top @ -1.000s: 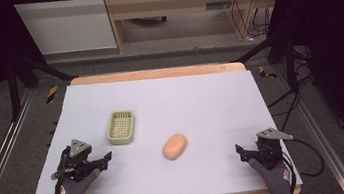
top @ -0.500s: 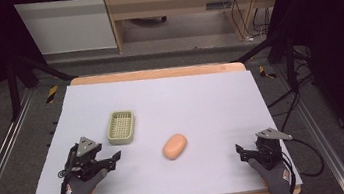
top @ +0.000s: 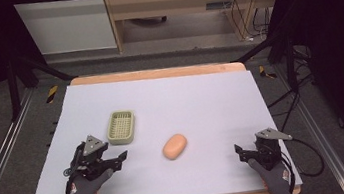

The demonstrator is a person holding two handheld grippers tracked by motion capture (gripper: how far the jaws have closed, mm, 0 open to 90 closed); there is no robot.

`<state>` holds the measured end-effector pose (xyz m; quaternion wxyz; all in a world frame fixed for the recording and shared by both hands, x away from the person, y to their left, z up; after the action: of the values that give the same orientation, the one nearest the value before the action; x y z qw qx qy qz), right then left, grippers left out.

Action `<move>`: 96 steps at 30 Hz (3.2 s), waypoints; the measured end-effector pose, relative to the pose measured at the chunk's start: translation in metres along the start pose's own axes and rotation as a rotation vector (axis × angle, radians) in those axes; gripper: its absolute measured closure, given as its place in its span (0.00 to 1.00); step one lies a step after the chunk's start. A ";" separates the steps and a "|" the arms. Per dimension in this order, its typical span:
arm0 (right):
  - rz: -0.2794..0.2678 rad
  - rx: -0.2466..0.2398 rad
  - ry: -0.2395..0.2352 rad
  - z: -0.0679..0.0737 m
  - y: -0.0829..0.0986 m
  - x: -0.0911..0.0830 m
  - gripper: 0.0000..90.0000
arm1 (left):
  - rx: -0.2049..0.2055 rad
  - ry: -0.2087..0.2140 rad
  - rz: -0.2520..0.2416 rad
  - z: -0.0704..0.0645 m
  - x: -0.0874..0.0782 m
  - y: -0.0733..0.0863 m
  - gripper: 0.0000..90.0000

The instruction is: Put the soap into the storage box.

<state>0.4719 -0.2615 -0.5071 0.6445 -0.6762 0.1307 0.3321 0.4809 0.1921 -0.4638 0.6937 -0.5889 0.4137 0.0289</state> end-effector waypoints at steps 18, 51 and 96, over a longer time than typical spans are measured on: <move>0.007 0.003 0.005 0.001 0.001 -0.001 0.11 | 0.046 0.052 -0.036 -0.027 0.003 -0.034 0.25; 0.014 -0.004 0.002 0.002 0.001 0.000 0.11 | 0.119 0.130 0.026 -0.070 0.038 -0.052 0.25; 0.024 -0.002 -0.002 0.003 0.001 0.001 0.11 | 0.184 0.174 0.126 -0.109 0.094 -0.055 0.24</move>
<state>0.4716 -0.2588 -0.5086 0.6401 -0.6748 0.1378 0.3405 0.5128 0.0412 -0.4734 0.7031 -0.4959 0.5093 -0.0172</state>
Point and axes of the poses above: each handheld gripper's, and its own axes: x roughly forward along the jaws, y roughly out of its underside, z roughly to its left, the point moved 6 cm from there along x, roughly forward along the jaws, and after that the axes turned 1 degree about z, right-handed, at the moved point
